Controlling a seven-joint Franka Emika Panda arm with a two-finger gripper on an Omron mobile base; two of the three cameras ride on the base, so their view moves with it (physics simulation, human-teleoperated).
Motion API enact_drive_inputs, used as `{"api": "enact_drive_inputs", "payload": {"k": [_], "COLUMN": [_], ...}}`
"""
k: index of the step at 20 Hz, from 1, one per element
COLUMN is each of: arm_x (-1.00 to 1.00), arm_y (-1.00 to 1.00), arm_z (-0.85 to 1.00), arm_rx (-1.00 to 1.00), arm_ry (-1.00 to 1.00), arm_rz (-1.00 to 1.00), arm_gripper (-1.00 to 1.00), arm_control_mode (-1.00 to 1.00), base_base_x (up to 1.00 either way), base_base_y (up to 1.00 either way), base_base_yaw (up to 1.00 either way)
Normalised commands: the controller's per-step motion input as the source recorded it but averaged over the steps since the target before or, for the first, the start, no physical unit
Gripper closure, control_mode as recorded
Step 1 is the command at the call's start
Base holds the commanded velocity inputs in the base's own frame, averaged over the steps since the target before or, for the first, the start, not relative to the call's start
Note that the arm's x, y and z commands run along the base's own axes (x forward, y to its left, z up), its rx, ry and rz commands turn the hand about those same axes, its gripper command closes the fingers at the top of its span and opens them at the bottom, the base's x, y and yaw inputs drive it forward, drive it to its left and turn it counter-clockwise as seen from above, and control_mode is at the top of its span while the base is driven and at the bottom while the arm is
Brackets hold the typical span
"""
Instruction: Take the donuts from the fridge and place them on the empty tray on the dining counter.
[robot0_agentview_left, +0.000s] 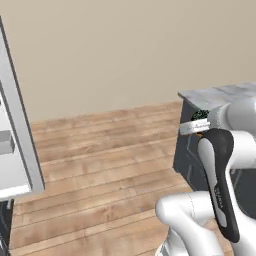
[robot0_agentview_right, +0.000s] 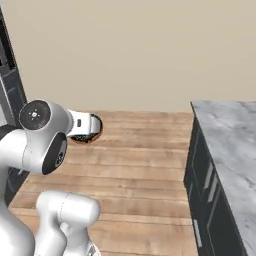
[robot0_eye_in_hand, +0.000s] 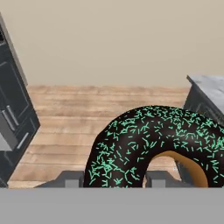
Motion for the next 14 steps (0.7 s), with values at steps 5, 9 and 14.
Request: {"api": "enact_drive_inputs", "payload": {"k": [5,9,14], "arm_x": [0.00,0.00,0.00], "arm_y": [0.00,0.00,0.00], "arm_z": [0.00,0.00,0.00], "arm_rx": [0.00,0.00,0.00], "arm_ry": [0.00,0.00,0.00], "arm_rz": [0.00,0.00,0.00], "arm_gripper": [1.00,1.00,1.00], "arm_control_mode": [1.00,1.00,1.00], "base_base_x": [-0.09,-0.03,0.02], "base_base_y": [-0.06,0.00,0.01], "base_base_yaw": [-0.64,-0.67,-0.64]}}
